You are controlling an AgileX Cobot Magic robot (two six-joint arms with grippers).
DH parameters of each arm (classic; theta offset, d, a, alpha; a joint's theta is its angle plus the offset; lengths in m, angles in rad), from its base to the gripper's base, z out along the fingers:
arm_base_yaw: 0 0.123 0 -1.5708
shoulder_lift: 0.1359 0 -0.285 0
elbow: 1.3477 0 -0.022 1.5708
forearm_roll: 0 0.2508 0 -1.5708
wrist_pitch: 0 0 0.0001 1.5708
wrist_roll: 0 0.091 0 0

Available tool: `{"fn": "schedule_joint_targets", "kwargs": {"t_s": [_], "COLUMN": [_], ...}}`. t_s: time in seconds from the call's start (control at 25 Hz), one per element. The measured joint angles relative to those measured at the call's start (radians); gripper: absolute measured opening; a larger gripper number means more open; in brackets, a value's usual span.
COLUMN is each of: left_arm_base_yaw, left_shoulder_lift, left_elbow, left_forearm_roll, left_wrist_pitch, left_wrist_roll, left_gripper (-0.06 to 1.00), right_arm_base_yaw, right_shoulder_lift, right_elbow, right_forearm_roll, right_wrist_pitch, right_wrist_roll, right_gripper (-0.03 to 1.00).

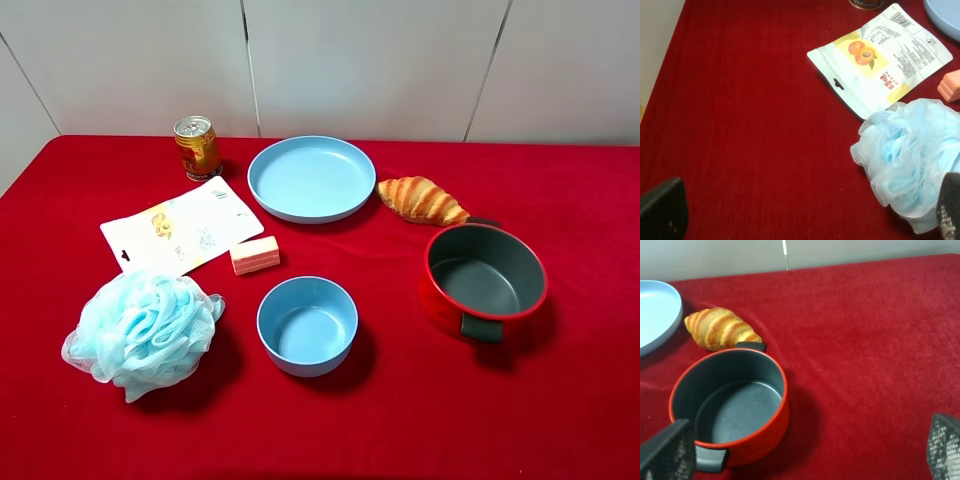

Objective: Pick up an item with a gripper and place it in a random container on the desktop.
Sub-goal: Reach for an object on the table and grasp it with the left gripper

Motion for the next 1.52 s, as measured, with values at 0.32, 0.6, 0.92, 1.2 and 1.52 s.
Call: {"fn": "schedule_joint_targets", "kwargs": {"t_s": [0.32, 0.6, 0.92, 1.2, 1.52], "left_arm_base_yaw": [0.0, 0.0, 0.0, 0.0, 0.0], "left_shoulder_lift": [0.0, 0.0, 0.0, 0.017, 0.277], "left_elbow": [0.0, 0.0, 0.0, 0.0, -0.073], "left_forearm_roll": [0.0, 0.0, 0.0, 0.001, 0.001], "left_wrist_pitch": [0.0, 0.0, 0.0, 0.0, -0.008], "left_wrist_roll": [0.0, 0.0, 0.0, -0.004, 0.001], "left_gripper": [1.0, 1.0, 1.0, 0.99, 0.99], "right_arm_base_yaw": [0.0, 0.0, 0.0, 0.0, 0.0], "right_shoulder_lift": [0.0, 0.0, 0.0, 0.0, 0.0], "right_elbow": [0.0, 0.0, 0.0, 0.0, 0.0], "right_forearm_roll": [0.0, 0.0, 0.0, 0.0, 0.0], "right_wrist_pitch": [0.0, 0.0, 0.0, 0.0, 0.0], "right_wrist_roll": [0.0, 0.0, 0.0, 0.0, 0.0], "right_gripper": [0.69, 0.69, 0.69, 0.69, 0.69]}}
